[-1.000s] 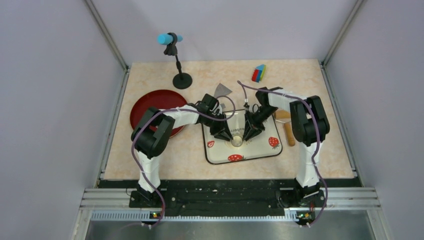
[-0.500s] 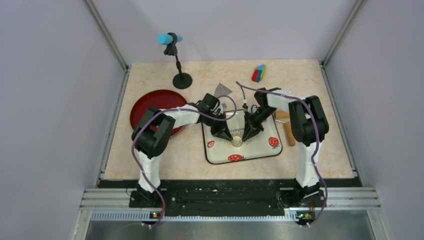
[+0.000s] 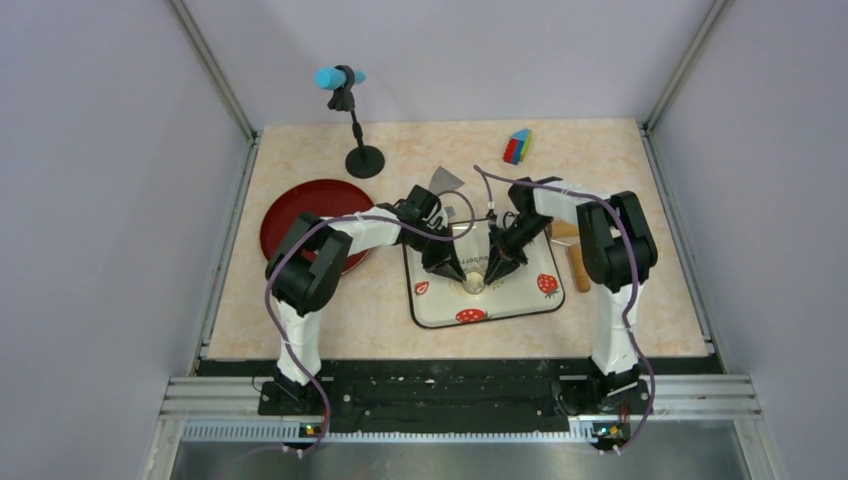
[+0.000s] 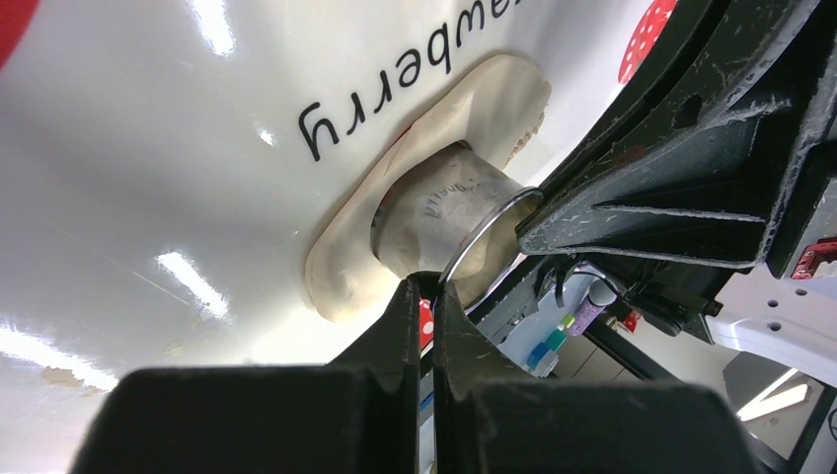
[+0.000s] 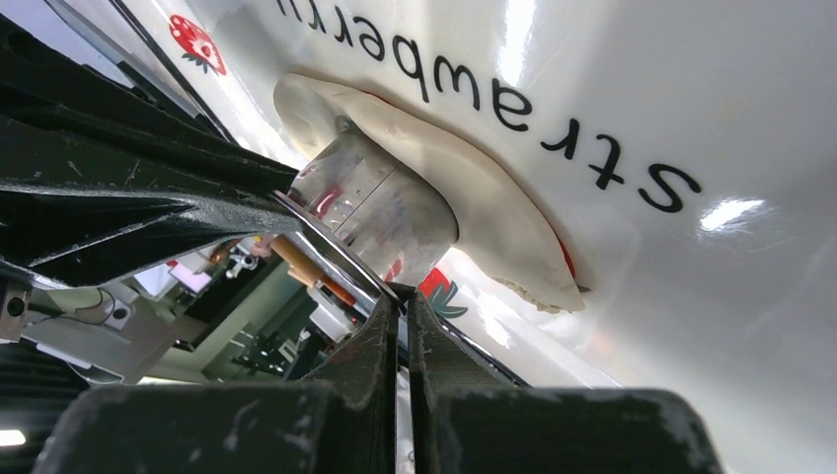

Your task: Roll out the dumpling wrappers from the dough

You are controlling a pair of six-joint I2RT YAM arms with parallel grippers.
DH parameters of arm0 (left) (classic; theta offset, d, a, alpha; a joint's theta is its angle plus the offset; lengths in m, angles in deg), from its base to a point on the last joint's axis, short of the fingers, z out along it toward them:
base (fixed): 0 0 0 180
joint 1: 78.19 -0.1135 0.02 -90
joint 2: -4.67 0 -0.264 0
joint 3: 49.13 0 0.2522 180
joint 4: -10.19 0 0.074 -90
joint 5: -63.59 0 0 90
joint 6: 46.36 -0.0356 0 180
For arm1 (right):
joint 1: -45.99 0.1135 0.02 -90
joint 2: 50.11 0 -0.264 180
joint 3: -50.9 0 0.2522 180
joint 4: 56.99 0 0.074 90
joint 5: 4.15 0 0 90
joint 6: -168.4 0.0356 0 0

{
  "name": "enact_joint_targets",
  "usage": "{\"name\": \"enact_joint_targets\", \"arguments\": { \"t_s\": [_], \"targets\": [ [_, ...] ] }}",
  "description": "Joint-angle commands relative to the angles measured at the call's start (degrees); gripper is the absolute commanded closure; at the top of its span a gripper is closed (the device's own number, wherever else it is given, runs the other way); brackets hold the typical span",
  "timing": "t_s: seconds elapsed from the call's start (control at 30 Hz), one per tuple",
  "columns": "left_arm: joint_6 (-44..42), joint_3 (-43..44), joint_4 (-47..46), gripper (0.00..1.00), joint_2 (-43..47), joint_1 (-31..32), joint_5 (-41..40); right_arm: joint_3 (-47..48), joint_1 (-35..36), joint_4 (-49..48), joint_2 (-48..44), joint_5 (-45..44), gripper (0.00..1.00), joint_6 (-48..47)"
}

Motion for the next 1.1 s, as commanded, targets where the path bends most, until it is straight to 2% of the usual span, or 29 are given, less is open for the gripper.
{"name": "enact_joint_targets", "arguments": {
  "t_s": [0.0, 0.33, 0.5, 0.73, 0.87, 1.07],
  "targets": [
    [-3.04, -2.41, 6.06, 1.00, -5.50, 2.02, -8.13, -4.34, 2.35, -0.75, 4.89, -17.58, 1.00, -2.20],
    [-3.36, 0.30, 8.69, 1.00, -4.05, 2.02, -10.09, -0.49, 2.47, 0.19, 2.55, -14.63, 0.99, -2.78],
    [-3.67, 5.51, 12.19, 0.83, -2.44, 1.89, -12.22, 3.91, 2.46, 2.51, 1.03, -14.28, 0.74, -2.73],
    [-4.11, 12.34, 16.50, 0.60, 0.51, 1.86, -13.72, 10.31, 2.38, 6.70, -1.08, -13.45, 0.52, -2.32],
    [-4.08, 14.49, 16.90, 0.54, 2.58, 1.72, -13.31, 12.72, 2.45, 8.19, -2.09, -13.44, 0.38, -2.29],
    [-1.78, 12.48, 12.60, 0.50, 6.16, 0.55, -10.45, 14.24, 1.48, 8.51, -3.40, -13.40, 0.26, -2.18]
  ]
}}
